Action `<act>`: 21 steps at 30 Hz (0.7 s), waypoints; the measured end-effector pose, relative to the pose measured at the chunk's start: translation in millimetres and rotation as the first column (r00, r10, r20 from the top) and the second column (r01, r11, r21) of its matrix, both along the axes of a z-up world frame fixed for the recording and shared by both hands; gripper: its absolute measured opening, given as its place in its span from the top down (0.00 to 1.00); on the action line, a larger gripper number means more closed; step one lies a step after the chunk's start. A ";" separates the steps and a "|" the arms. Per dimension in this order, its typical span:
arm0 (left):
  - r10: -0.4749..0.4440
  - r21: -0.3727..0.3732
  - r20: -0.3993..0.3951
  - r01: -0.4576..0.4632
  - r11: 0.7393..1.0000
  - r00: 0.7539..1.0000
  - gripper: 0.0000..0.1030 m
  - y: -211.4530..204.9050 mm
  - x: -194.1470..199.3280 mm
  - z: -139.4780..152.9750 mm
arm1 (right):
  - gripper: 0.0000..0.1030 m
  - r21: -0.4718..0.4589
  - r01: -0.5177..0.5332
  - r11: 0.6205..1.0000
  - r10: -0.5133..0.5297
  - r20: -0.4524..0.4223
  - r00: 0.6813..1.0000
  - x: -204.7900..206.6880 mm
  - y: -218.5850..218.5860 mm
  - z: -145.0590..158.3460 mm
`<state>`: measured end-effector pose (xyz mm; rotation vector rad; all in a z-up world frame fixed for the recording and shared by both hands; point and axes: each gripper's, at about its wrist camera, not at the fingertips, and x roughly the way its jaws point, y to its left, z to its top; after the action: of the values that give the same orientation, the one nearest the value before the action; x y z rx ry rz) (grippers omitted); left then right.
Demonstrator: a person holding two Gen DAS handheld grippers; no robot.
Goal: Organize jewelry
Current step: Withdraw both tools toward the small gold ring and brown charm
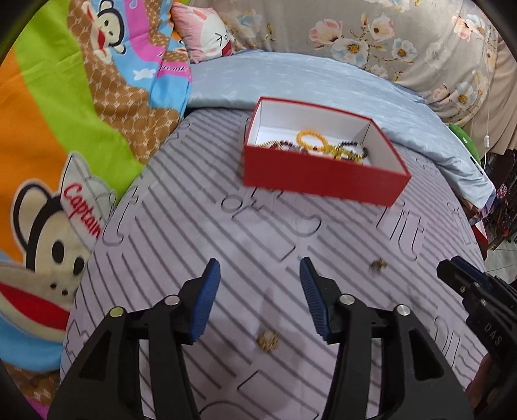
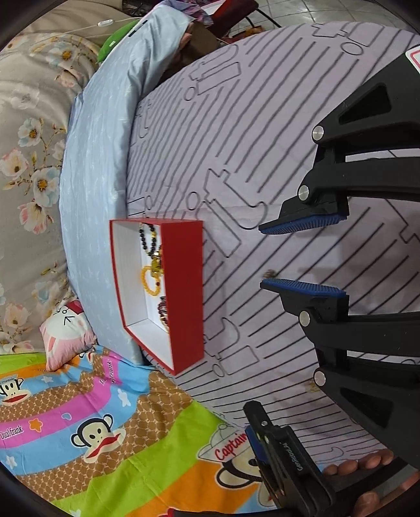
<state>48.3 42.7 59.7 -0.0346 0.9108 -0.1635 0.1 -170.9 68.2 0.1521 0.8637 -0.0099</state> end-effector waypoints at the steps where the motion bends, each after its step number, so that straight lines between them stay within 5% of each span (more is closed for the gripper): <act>1: 0.001 -0.002 -0.007 -0.001 1.000 1.000 0.51 3.0 -6.0 -3.7 | 0.73 0.001 -0.002 1.000 0.002 -0.006 1.000 -3.3 1.6 -2.7; 6: -0.001 0.024 -0.026 0.001 1.000 1.000 0.41 12.0 -31.7 -20.8 | 0.73 0.005 -0.024 1.000 0.024 -0.043 0.999 -19.5 11.2 -17.5; 21: -0.026 0.037 -0.060 0.028 0.999 0.998 0.44 -4.0 -41.9 -53.0 | 0.73 -0.001 -0.034 0.999 0.034 -0.074 0.997 -26.7 16.8 -29.2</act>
<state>6.4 38.7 6.7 0.0083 0.9737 -0.1712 -26.6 -154.1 39.0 0.1354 0.9399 0.0156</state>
